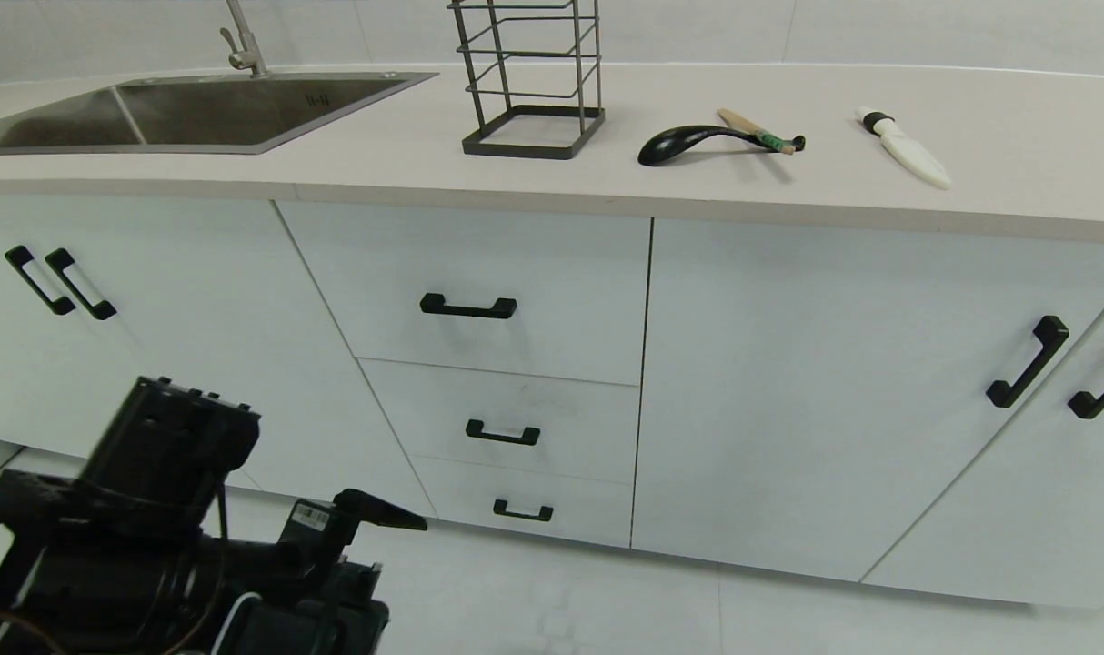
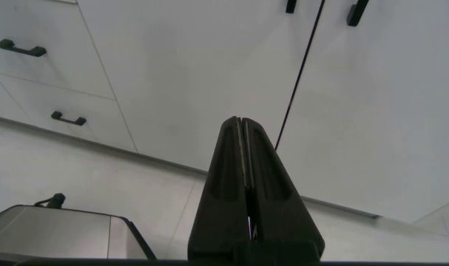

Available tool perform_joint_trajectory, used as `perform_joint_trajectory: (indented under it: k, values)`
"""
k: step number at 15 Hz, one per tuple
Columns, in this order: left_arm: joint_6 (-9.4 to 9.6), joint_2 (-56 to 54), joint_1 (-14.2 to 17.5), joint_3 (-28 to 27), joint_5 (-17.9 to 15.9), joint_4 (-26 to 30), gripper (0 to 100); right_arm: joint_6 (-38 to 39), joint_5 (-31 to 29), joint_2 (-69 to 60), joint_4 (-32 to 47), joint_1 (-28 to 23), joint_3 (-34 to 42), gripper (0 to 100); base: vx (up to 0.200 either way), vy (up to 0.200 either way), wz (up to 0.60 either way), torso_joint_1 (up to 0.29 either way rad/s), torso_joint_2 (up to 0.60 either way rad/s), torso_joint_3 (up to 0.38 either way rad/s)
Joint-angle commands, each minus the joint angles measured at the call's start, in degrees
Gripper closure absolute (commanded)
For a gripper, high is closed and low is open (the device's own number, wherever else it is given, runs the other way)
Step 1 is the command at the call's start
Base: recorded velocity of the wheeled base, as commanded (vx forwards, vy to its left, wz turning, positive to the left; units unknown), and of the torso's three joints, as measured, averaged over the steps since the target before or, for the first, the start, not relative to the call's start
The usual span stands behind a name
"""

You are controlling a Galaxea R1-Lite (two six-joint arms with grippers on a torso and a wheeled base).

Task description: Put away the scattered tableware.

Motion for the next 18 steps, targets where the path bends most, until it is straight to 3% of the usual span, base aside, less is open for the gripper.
perform_joint_trajectory:
  k: [1, 3, 6, 7, 9, 16, 18]
  values:
    - [-0.12, 6.3, 0.1, -2.0, 0.7, -0.6, 0, 0.0, 0.0, 0.0, -0.1, 0.0, 0.0, 100, 0.0, 0.0, 0.0, 0.0, 0.0, 0.0]
    - [0.32, 8.5, 1.9, -3.4, 2.6, -3.7, 0, 0.0, 0.0, 0.0, 0.0, 0.0, 0.0, 100, 0.0, 0.0, 0.0, 0.0, 0.0, 0.0]
    - [0.58, 14.4, 2.1, -6.6, 3.9, -7.7, 0, 0.0, 0.0, 0.0, 0.0, 0.0, 0.0, 100, 0.0, 0.0, 0.0, 0.0, 0.0, 0.0]
    - [1.2, 17.9, 2.1, -8.4, 4.7, -9.0, 0, 0.0, 0.0, 0.0, -0.1, 0.0, 0.0, 100, 0.0, 0.0, 0.0, 0.0, 0.0, 0.0]
    - [4.28, 21.5, 2.0, -11.6, 6.1, -9.6, 0, 0.0, 0.0, 0.0, -0.1, 0.0, 0.0, 100, 0.0, 0.0, 0.0, 0.0, 0.0, 0.0]
    - [6.12, 27.9, 3.8, -13.3, 5.8, -11.4, 0, 0.0, 0.0, 0.0, 0.0, 0.0, 0.0, 100, 0.0, 0.0, 0.0, 0.0, 0.0, 0.0]
    - [6.03, 31.1, 4.8, -17.1, 5.7, -11.7, 0, 0.0, 0.0, 0.0, 0.0, 0.0, 0.0, 100, 0.0, 0.0, 0.0, 0.0, 0.0, 0.0]
